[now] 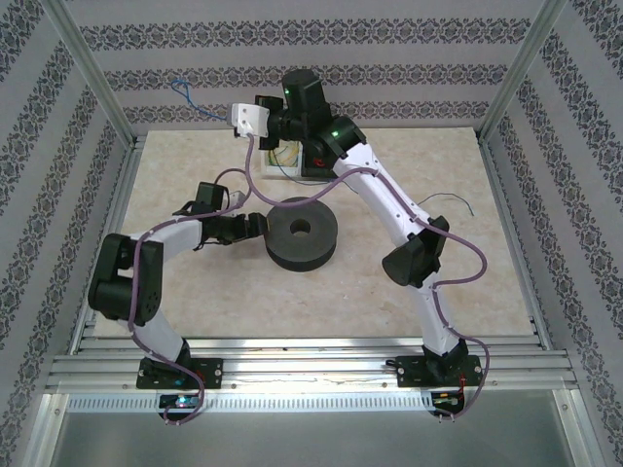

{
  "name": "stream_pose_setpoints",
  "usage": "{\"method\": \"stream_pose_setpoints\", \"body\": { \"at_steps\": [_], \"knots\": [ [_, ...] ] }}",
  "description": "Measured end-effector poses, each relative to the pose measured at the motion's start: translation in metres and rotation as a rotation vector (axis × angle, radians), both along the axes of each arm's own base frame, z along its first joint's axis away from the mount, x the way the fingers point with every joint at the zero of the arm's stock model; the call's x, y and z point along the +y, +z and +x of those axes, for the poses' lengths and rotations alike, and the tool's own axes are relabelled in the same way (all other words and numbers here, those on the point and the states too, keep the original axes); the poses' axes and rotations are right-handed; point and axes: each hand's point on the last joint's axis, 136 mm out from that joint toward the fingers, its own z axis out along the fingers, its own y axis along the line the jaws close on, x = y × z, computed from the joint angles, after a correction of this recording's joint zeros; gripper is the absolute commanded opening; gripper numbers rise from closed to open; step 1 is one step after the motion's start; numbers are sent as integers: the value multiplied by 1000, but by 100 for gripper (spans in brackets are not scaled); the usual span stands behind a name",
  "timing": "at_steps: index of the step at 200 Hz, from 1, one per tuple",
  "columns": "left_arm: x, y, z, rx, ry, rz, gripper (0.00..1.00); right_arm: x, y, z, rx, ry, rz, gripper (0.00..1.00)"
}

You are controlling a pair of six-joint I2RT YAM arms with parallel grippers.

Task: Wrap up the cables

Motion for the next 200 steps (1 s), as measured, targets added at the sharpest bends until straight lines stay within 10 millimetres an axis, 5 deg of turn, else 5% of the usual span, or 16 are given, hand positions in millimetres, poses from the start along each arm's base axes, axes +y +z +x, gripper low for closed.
{"method": "stream_pose_setpoints", "body": {
  "at_steps": [38,138,200],
  "knots": [
    [-26,2,15,-39,-30,-96,75,4,-7,1,47,4,17,0],
    [-57,26,31,-80,-57,-247,64,6,-14,4,94,-6,35,0],
    [-79,24,29,-62,-80,-276,32,4,-19,8,107,-15,36,0]
  ]
}}
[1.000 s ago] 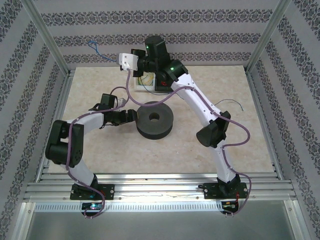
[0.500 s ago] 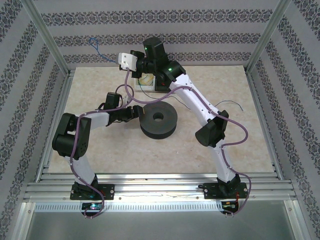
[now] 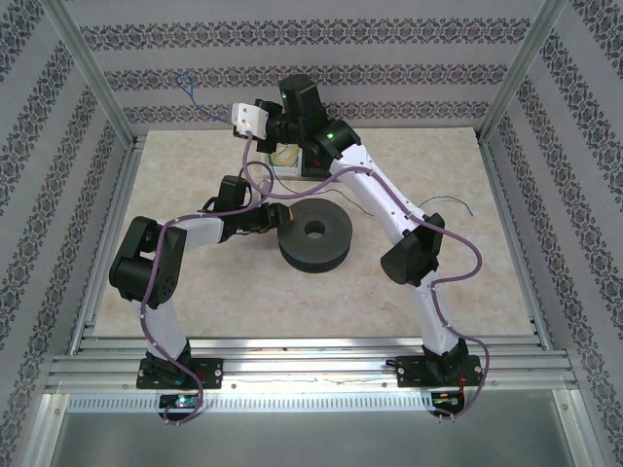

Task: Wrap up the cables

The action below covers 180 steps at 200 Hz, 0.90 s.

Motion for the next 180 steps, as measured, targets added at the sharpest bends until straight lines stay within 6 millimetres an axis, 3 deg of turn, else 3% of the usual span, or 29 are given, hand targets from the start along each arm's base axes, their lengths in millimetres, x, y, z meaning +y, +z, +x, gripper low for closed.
{"method": "stream_pose_setpoints", "body": {
  "at_steps": [46,80,105,147,180],
  "knots": [
    [-2,2,0,6,-2,-15,0,1,-17,2,29,-2,-20,0],
    [-2,12,-2,-8,-9,-21,0,-2,-34,4,66,-12,-36,0],
    [2,29,-7,-35,-14,5,0,-6,-35,5,69,-20,-29,0],
    [19,83,-9,-146,2,136,0,-14,-22,3,46,-32,4,0],
    [45,124,-6,-229,40,334,0,-23,-8,5,25,-51,41,0]
  ]
}}
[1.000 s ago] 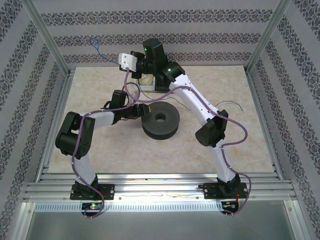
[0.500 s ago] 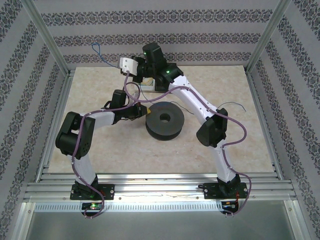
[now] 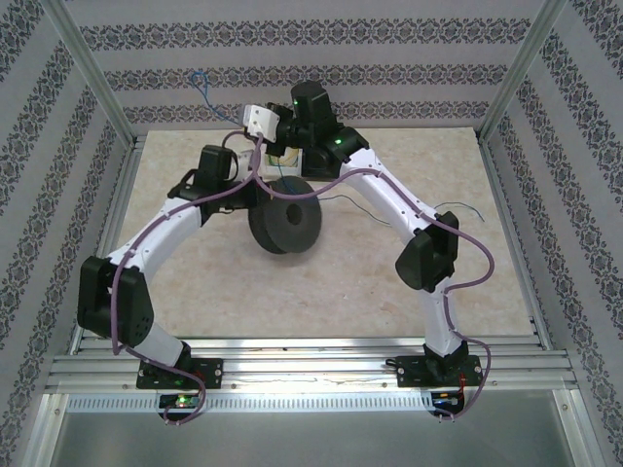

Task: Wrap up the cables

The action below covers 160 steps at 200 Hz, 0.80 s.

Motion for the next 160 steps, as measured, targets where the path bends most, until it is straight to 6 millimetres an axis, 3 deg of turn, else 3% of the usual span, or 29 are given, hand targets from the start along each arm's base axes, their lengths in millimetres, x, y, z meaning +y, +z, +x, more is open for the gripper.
{"method": "stream_pose_setpoints", "body": {
  "at_steps": [23,59,160],
  "knots": [
    [26,11,-1,-15,49,170,0,-4,4,2,-1,-11,21,0],
    [53,7,-9,14,83,343,0,-6,3,6,1,-22,39,0],
    [65,5,3,5,123,419,0,-9,4,16,-12,-56,58,0]
  ]
}}
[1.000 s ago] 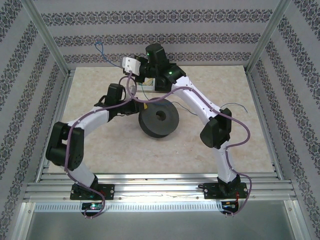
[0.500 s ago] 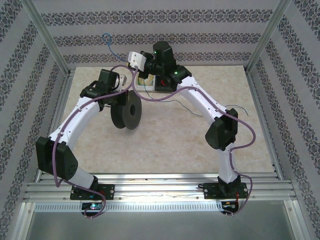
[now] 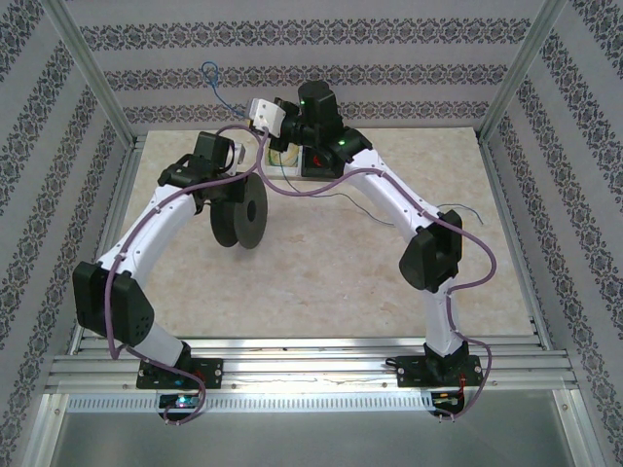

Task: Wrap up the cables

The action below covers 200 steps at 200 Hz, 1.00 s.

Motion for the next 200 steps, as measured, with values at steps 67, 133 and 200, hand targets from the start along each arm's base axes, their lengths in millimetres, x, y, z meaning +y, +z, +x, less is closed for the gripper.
{"method": "stream_pose_setpoints", "body": {
  "at_steps": [67,133,200],
  "knots": [
    [13,-7,9,28,29,94,0,-8,-11,15,20,-50,5,0],
    [16,-11,8,46,30,122,28,-11,-17,19,22,-62,3,0],
    [33,1,-12,62,46,181,41,-5,-44,29,61,-65,-12,0]
  ]
}}
